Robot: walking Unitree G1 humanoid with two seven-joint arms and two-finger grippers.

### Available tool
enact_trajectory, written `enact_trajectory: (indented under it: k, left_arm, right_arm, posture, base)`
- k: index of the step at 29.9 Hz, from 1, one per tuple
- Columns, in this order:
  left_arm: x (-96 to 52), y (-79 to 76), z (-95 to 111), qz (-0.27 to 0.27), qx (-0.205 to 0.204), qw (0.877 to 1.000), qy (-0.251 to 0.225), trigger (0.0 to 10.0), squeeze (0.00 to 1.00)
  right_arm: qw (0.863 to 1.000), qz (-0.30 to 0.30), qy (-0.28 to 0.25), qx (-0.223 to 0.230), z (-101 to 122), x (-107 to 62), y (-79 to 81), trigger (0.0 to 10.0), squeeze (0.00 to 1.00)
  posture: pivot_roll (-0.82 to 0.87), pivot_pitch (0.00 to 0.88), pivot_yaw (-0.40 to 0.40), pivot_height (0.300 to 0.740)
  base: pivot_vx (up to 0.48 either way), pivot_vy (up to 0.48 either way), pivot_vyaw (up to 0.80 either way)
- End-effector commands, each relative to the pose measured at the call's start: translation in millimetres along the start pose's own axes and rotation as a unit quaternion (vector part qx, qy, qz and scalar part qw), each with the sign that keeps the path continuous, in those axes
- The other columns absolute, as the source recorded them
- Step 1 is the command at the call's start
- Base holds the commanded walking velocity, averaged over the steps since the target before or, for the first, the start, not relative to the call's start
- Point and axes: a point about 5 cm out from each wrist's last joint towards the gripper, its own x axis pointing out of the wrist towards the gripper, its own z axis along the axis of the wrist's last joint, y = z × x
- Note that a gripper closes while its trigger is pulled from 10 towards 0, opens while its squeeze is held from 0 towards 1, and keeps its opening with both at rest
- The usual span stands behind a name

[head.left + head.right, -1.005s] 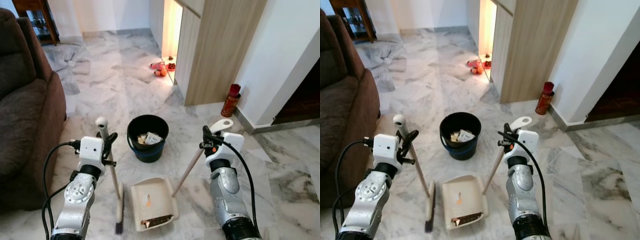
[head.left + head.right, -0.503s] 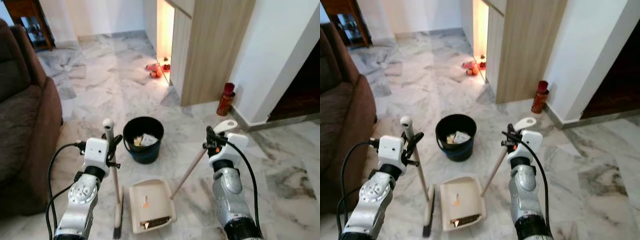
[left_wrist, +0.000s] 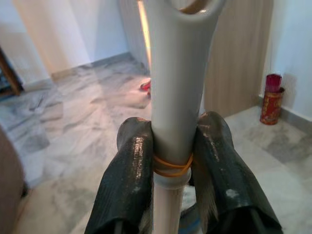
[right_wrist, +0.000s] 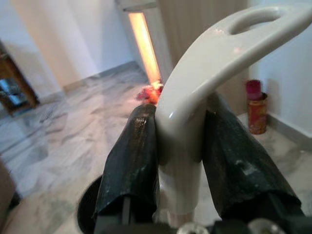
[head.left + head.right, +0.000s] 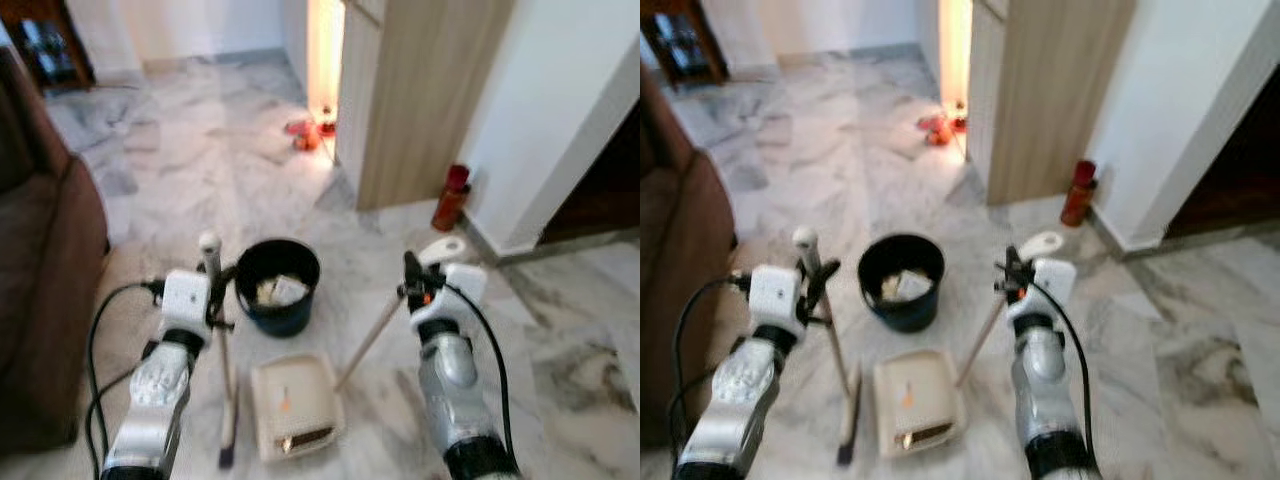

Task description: Sweep floor

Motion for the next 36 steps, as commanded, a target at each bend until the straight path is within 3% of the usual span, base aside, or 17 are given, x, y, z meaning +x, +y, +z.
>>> enact_trajectory:
  k: [1, 14, 22, 30, 36]
  left_arm:
    - [1.8, 6.6, 9.2, 0.006, 0.01, 1.0, -0.021, 10.0, 0.0]
    - [-1.5, 6.5, 7.7, 0.009, 0.01, 1.0, -0.023, 10.0, 0.0]
    - [-7.2, 9.0, 3.0, 0.015, 0.013, 1.0, -0.015, 10.0, 0.0]
    - [-5.9, 6.5, 3.2, 0.014, 0.013, 1.0, -0.015, 10.0, 0.0]
    - [-6.6, 8.2, 3.2, 0.016, 0.014, 1.0, -0.014, 10.0, 0.0]
  right_arm:
    - [1.0, 0.009, -0.03, 0.004, 12.2, 5.8, 6.0, 10.0, 0.0]
    - [0.999, 0.026, -0.037, -0.006, 18.4, 3.0, 1.4, 10.0, 0.0]
    - [0.994, 0.092, -0.051, -0.024, 34.0, -2.0, 3.9, 10.0, 0.0]
    - [0.994, 0.095, -0.038, -0.044, 29.4, -5.5, -1.6, 10.0, 0.0]
    - [0.993, 0.102, -0.034, -0.039, 31.7, -7.5, 0.4, 10.0, 0.0]
  posture:
    - [0.06, 0.002, -0.01, 0.74]
    - [0.06, 0.015, -0.017, 0.74]
    - [0.06, 0.028, -0.019, 0.74]
    - [0.06, 0.032, -0.022, 0.74]
    - [0.06, 0.029, -0.021, 0.74]
  base:
    - [0.0, 0.0, 0.0]
    - [0.0, 0.0, 0.0]
    - [0.0, 0.0, 0.0]
    - [0.0, 0.0, 0.0]
    - [0.0, 0.0, 0.65]
